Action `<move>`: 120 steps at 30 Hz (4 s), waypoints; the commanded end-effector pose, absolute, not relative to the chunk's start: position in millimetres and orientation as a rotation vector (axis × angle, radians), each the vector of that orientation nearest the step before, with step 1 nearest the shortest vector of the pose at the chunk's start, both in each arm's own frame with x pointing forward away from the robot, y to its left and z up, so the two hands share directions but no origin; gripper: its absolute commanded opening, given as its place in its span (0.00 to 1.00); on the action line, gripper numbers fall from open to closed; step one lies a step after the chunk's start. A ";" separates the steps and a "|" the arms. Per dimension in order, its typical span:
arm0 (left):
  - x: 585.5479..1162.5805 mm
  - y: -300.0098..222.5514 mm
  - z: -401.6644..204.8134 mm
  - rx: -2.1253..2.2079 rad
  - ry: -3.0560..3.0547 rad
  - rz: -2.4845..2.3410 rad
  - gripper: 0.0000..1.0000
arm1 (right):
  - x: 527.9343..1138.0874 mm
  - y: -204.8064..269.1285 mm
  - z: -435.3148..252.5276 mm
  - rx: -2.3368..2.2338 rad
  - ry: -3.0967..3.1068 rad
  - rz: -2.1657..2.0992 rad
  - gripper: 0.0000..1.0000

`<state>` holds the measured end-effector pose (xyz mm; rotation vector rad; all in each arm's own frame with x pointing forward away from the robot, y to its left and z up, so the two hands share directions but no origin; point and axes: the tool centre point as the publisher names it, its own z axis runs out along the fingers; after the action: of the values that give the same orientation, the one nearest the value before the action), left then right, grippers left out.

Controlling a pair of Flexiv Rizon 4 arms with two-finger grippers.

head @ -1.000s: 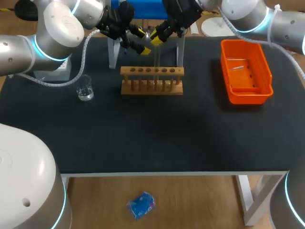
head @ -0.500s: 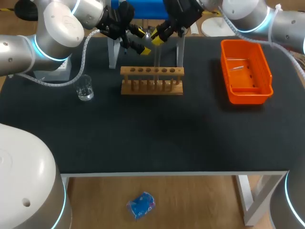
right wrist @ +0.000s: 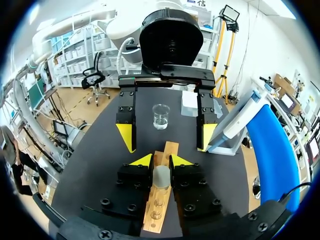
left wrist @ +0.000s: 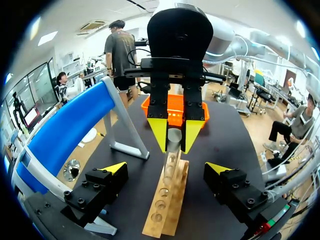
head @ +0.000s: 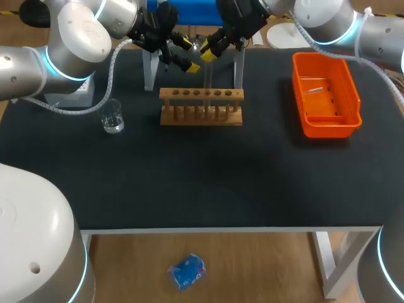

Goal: Invert the test tube, pick up the pipette, mount the tip to pipette, aspirate from beaker and dispense into the tube, eject the tip, return the pipette, and cap with the stopper.

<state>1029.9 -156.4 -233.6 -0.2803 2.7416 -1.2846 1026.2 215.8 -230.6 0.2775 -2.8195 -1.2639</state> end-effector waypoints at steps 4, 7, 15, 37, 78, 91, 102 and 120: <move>1030.8 -156.3 -232.8 -0.281 2.748 -1.282 1.00 | 1027.3 215.9 -234.3 0.276 -2.817 -1.248 0.00; 1030.8 -156.3 -232.8 -0.281 2.748 -1.282 1.00 | 1028.1 216.3 -236.4 0.278 -2.815 -1.240 0.00; 1030.8 -156.3 -232.8 -0.281 2.748 -1.282 1.00 | 1030.5 217.5 -240.1 0.283 -2.810 -1.220 0.00; 1030.8 -156.3 -232.8 -0.281 2.748 -1.282 1.00 | 1030.0 214.7 -246.0 0.267 -2.798 -1.197 0.00; 1030.8 -156.3 -232.8 -0.281 2.748 -1.282 1.00 | 1019.8 201.5 -210.5 0.346 -2.435 -1.865 0.03; 1030.8 -156.3 -232.8 -0.281 2.748 -1.282 1.00 | 1021.3 206.3 -207.9 0.351 -2.254 -2.049 0.00; 1030.8 -156.3 -232.8 -0.281 2.748 -1.282 1.00 | 1025.5 212.0 -205.6 0.352 -2.206 -2.086 0.00; 1030.8 -156.3 -232.8 -0.281 2.748 -1.282 1.00 | 1036.0 216.5 -215.7 0.289 -2.138 -2.087 0.00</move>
<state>1029.9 -156.3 -233.6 -0.2803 2.7415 -1.2847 1028.2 215.7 -211.1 0.2724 -2.1549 -2.0893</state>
